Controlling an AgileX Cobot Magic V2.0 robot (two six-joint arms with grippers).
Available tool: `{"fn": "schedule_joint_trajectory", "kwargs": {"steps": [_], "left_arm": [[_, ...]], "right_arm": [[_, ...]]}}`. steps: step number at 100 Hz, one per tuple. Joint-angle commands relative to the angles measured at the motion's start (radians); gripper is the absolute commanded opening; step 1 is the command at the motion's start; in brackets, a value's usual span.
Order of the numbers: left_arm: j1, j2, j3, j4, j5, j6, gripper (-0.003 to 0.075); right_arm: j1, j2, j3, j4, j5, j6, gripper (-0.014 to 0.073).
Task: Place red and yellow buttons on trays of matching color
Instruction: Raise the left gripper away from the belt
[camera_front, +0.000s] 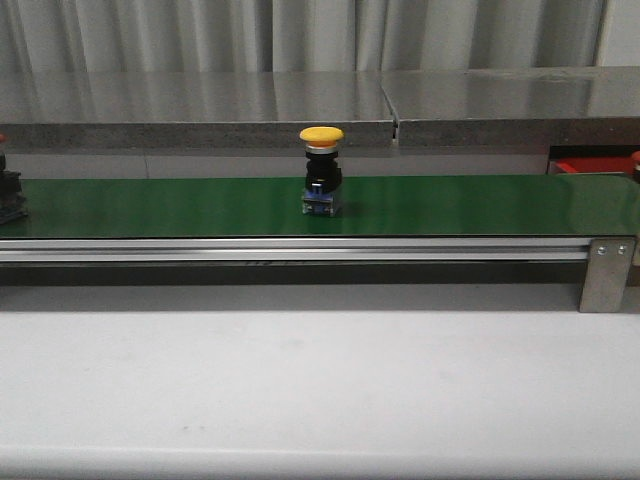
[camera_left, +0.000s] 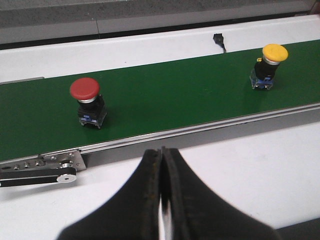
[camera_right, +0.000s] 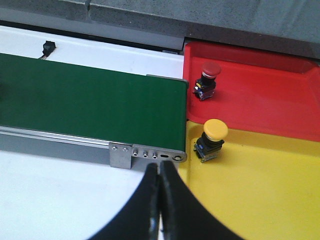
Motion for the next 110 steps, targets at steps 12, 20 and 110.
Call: {"fn": "schedule_joint_trajectory", "kwargs": {"steps": [12,20,110], "left_arm": [[-0.007,-0.085,0.021,-0.005,-0.072,-0.011,-0.0020],[-0.007,-0.098,0.025,0.032,-0.074,-0.011,-0.0020],[-0.007,-0.101,0.026,0.051,-0.064,-0.011,-0.0020]], "right_arm": [[-0.001,0.007,-0.025,0.003,-0.064,-0.001,-0.0118],[0.004,0.017,-0.025,0.003,-0.059,-0.001,-0.0118],[0.278,0.654,-0.559,-0.012,0.158,-0.001,0.0556]]}}
